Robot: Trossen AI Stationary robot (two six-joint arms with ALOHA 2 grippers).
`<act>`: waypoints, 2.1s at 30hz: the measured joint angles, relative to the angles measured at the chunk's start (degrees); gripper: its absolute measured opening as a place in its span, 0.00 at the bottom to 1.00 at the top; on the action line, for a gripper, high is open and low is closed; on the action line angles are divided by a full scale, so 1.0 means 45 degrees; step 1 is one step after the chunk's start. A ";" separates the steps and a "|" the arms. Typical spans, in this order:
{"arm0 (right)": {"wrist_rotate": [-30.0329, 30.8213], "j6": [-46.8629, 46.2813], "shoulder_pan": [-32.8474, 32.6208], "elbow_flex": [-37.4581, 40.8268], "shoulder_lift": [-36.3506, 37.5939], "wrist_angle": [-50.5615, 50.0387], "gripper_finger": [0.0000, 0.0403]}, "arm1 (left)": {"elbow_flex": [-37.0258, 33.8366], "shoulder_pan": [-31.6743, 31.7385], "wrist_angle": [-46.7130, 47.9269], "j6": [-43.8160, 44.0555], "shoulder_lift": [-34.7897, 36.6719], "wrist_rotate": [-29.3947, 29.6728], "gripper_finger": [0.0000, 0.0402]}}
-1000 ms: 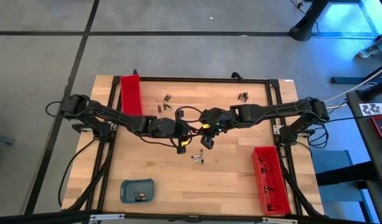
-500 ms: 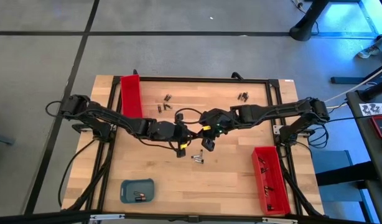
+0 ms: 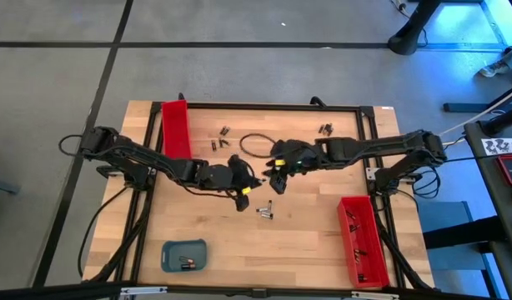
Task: Sort batteries
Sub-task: Put the silver battery into the top red bin
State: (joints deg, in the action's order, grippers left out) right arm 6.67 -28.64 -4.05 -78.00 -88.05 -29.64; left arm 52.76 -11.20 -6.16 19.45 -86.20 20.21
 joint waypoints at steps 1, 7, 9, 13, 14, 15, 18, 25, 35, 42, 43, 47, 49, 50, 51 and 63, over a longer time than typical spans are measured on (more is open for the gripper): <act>0.0458 -0.0007 0.0000 0.0000 0.0268 -0.0013 0.41 | 0.0009 -0.0006 0.0404 0.0387 0.0196 0.0282 0.06; 0.3142 0.0455 0.0000 0.0000 0.2136 -0.0642 0.36 | 0.0067 0.0045 0.3654 0.1343 0.1911 0.1815 0.06; 0.3722 0.0761 0.0000 -0.0001 0.2628 -0.0826 0.35 | 0.0315 0.0132 0.5677 0.1404 0.2615 0.2020 0.06; 0.4173 0.1040 0.0000 -0.0005 0.3297 -0.1274 0.34 | 0.1344 0.0439 1.0819 0.1238 0.3997 0.2423 0.06; 0.4178 0.1079 0.0000 -0.0005 0.3346 -0.1457 0.34 | 0.1633 0.0598 1.2110 0.1186 0.4257 0.2479 0.06; 0.4187 0.1086 0.0000 -0.0005 0.3362 -0.1524 0.34 | 0.1924 0.0810 1.3311 0.1046 0.4546 0.2481 0.06; 0.4244 0.1104 0.0000 0.0000 0.3320 -0.1853 0.34 | 0.2848 0.1634 1.5947 0.0272 0.5180 0.2358 0.06; 0.4270 0.1456 0.0000 0.0044 0.2953 -0.1789 0.34 | 0.4287 0.5075 1.7633 -0.2638 0.5270 0.1703 0.06; 0.3482 0.1458 -0.0029 0.0044 0.2953 -0.1819 0.34 | 0.2747 0.9606 1.8619 -0.6290 0.4858 -0.0445 0.06; 0.3449 0.1340 -0.0395 0.0044 0.2953 -0.1679 0.34 | 0.0439 1.0932 1.7013 -0.7815 0.4858 -0.1738 0.06; 0.3480 0.1312 -0.0521 0.0044 0.2953 -0.1613 0.34 | 0.0112 1.1060 1.6757 -0.8025 0.4858 -0.1938 0.06; 0.3700 0.1098 -0.1028 0.0044 0.2952 -0.1649 0.34 | -0.1077 1.1464 1.5919 -0.8279 0.4858 -0.2511 0.06; 0.3991 0.0974 -0.1283 0.0044 0.2953 -0.1645 0.34 | -0.1554 1.1634 1.5627 -0.8187 0.4858 -0.2517 0.06; 0.4130 0.0952 -0.1386 0.0044 0.2953 -0.1643 0.34 | -0.1771 1.1705 1.5474 -0.8207 0.4858 -0.2530 0.06; 0.4259 0.0945 -0.1479 0.0044 0.2953 -0.1645 0.34 | -0.1966 1.1770 1.5374 -0.8325 0.4858 -0.2583 0.06; 0.4445 0.0600 -0.1598 0.0044 0.2953 -0.1634 0.34 | -0.3154 1.2216 1.4088 -0.9135 0.4858 -0.3551 0.06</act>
State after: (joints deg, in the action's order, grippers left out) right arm 26.68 -25.93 -11.25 -77.80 -74.76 -36.99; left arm 38.57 43.77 57.24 -21.65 -64.34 4.23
